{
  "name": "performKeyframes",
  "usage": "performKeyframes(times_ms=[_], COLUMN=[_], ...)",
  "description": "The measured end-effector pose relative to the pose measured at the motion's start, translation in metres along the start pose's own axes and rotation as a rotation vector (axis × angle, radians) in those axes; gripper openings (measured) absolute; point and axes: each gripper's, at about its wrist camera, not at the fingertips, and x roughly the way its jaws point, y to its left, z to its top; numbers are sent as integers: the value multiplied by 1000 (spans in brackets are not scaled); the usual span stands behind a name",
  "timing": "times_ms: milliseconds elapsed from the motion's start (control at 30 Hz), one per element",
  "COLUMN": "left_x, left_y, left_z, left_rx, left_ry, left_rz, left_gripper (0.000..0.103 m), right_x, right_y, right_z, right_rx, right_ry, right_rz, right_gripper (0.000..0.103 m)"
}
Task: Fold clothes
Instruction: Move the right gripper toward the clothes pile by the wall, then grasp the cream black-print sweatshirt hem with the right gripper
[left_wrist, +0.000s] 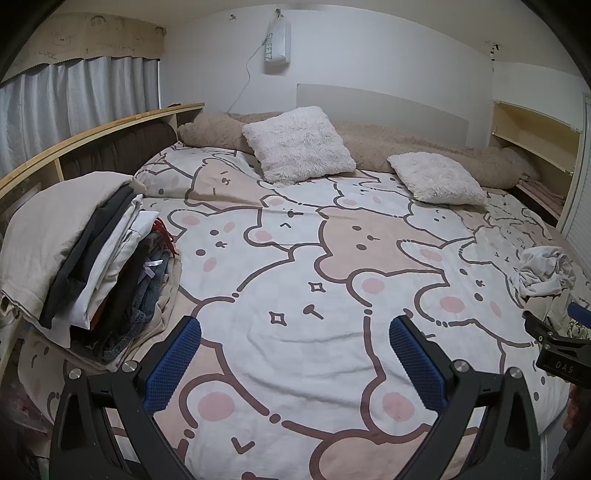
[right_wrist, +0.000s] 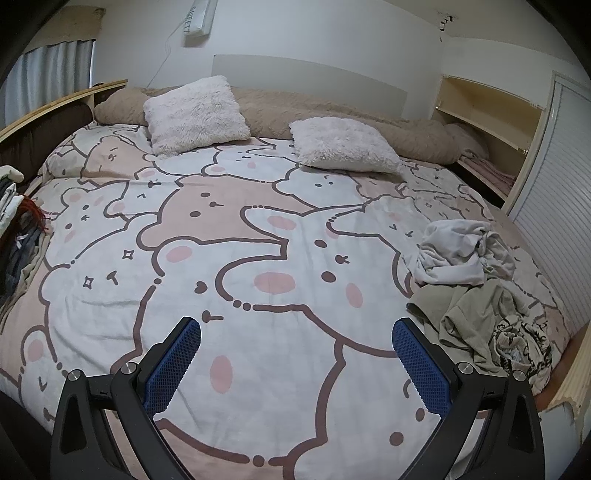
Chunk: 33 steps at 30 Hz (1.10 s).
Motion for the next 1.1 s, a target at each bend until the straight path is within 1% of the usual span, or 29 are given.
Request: performKeyframes(times_ms=[167, 333, 467, 533, 667, 833, 1033, 1100], left_x=[0, 5, 10, 12, 16, 25, 33, 35], left_y=[-2, -5, -9, -10, -10, -9, -8, -7], left_z=[-2, -3, -4, -4, -5, -6, -7, -8], left_rx=[2, 3, 21, 25, 14, 10, -18, -22], left_ry=[-3, 8, 10, 8, 14, 38, 63, 69], left_rz=[-12, -32, -24, -13, -22, -46, -79, -81], left_gripper=[103, 103, 103, 103, 103, 103, 103, 103], right_x=[6, 13, 23, 30, 47, 63, 82, 85], right_y=[-5, -9, -22, -33, -66, -114, -157, -168], right_z=[-2, -7, -8, -7, -2, 1, -4, -6], right_rx=[21, 16, 38, 34, 7, 26, 28, 29], right_ry=[45, 60, 85, 97, 123, 164, 204, 215], right_rz=[39, 23, 44, 31, -75, -215, -358, -391], right_gripper=[103, 103, 103, 103, 103, 103, 103, 103])
